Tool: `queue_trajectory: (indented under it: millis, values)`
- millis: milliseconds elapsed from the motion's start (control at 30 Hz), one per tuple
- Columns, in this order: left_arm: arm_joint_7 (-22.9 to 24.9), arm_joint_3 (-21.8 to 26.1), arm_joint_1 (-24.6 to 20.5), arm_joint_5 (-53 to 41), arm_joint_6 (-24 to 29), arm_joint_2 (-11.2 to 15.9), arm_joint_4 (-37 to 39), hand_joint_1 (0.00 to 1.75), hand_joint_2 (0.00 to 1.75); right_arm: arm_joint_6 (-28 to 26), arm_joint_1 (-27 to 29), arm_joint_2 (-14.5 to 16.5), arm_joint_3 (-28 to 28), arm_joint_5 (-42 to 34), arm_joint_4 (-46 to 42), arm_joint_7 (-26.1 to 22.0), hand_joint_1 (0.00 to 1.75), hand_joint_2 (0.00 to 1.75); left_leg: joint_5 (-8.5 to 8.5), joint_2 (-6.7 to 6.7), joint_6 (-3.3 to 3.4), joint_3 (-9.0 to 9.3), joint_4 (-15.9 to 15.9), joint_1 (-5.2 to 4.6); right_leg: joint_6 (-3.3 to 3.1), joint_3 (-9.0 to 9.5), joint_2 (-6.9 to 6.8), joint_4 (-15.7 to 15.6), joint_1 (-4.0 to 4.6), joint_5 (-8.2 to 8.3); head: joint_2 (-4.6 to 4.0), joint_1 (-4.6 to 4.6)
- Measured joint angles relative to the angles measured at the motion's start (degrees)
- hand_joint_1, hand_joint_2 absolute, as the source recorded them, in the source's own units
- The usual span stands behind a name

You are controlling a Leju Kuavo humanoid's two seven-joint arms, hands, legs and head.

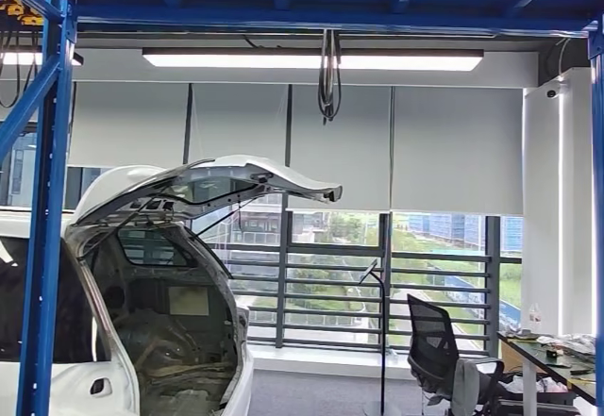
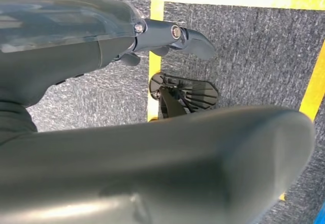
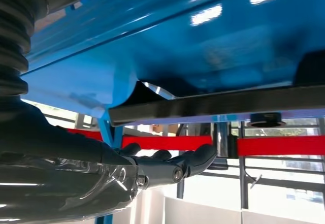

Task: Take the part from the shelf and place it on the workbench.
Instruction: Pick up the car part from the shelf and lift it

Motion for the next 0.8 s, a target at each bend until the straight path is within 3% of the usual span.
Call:
queue_trajectory:
  millis: [800]
  values:
    - [-0.6, 1.3, -0.4, -2.8, -1.3, 0.1, 0.0, 0.00, 0.00, -1.1, -5.1, 2.8, -2.5, 2.5, 1.0, 0.0, 0.00, 1.75, 0.04, 0.01, -0.06, 0.08, 0.0, 0.06, -0.05, 0.03, 0.00, 0.1, 0.03, -0.03, 0.00, 0.00]
